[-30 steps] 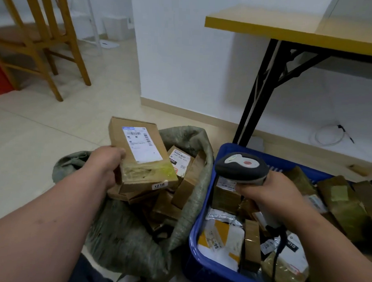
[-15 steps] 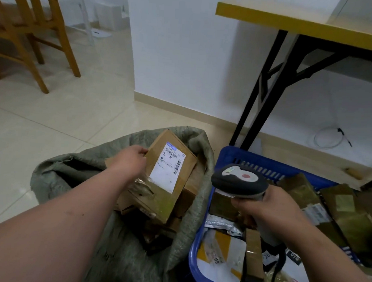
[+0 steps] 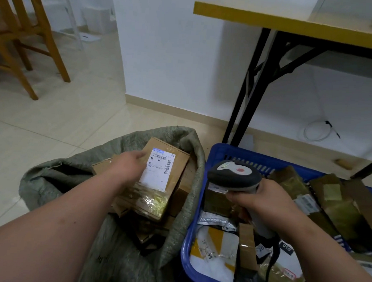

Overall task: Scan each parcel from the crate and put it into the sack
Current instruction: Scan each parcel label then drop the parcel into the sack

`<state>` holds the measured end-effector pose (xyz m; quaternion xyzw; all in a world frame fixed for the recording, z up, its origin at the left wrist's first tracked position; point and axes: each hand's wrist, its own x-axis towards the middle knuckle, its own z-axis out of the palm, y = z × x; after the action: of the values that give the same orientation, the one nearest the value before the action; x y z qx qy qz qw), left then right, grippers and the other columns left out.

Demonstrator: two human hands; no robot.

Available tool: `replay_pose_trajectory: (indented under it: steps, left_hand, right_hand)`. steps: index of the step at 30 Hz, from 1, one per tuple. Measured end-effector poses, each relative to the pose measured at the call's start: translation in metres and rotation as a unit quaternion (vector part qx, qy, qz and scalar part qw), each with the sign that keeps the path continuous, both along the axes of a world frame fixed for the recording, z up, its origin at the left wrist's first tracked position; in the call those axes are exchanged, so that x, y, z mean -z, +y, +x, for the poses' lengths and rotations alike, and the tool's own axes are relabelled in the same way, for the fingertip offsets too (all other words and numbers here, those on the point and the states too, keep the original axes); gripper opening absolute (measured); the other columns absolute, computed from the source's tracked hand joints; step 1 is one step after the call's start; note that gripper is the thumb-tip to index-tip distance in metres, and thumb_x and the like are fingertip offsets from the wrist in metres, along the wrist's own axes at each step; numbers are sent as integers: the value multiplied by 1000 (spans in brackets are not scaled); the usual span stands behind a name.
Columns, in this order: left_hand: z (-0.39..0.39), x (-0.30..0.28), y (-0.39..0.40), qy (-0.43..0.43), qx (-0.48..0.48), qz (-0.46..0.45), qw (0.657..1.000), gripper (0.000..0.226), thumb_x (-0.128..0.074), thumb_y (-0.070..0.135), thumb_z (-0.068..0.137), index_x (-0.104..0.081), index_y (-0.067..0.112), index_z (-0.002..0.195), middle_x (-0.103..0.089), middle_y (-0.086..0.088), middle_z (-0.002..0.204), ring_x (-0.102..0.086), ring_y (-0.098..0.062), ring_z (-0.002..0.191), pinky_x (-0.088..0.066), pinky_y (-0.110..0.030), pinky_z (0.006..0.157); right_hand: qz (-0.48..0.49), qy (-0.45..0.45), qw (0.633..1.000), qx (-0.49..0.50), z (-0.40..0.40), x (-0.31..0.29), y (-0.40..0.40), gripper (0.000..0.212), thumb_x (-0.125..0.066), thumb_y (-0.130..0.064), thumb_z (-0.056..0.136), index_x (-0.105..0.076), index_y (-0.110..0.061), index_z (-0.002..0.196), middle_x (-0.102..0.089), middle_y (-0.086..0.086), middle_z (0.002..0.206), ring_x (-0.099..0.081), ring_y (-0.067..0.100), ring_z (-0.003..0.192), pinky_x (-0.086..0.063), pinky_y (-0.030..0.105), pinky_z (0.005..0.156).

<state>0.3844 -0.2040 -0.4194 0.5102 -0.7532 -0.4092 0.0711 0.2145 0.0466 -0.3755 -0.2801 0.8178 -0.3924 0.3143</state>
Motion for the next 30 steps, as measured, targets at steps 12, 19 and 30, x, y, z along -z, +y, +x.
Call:
replay_pose_trajectory:
  steps: [12, 19, 30]
  left_hand:
    - [-41, -29, 61, 53, 72, -89, 992, 36, -57, 23, 94, -62, 25, 130, -58, -4, 129, -62, -22, 102, -42, -31, 89]
    - [-94, -18, 114, 28, 177, -84, 980, 38, -59, 25, 96, -59, 20, 134, -64, -7, 126, -59, -20, 111, -47, -31, 93]
    - [-172, 51, 192, -146, 418, -76, 894, 27, -57, 38, 94, -63, 24, 116, -64, 3, 107, -57, -13, 92, -45, -25, 75]
  right_hand:
    - [-4, -1, 994, 107, -31, -14, 61, 16, -79, -23, 80, -70, -17, 91, -69, 1, 65, -68, 18, 61, -56, 33, 58]
    - [42, 3, 989, 140, -61, 1, 102, 13, -78, -25, 80, -70, -17, 86, -71, 4, 67, -66, 13, 53, -51, 24, 48]
    - [65, -33, 979, 191, -105, 38, 143, 17, -78, -25, 80, -68, -17, 91, -69, 5, 64, -68, 17, 54, -48, 24, 47]
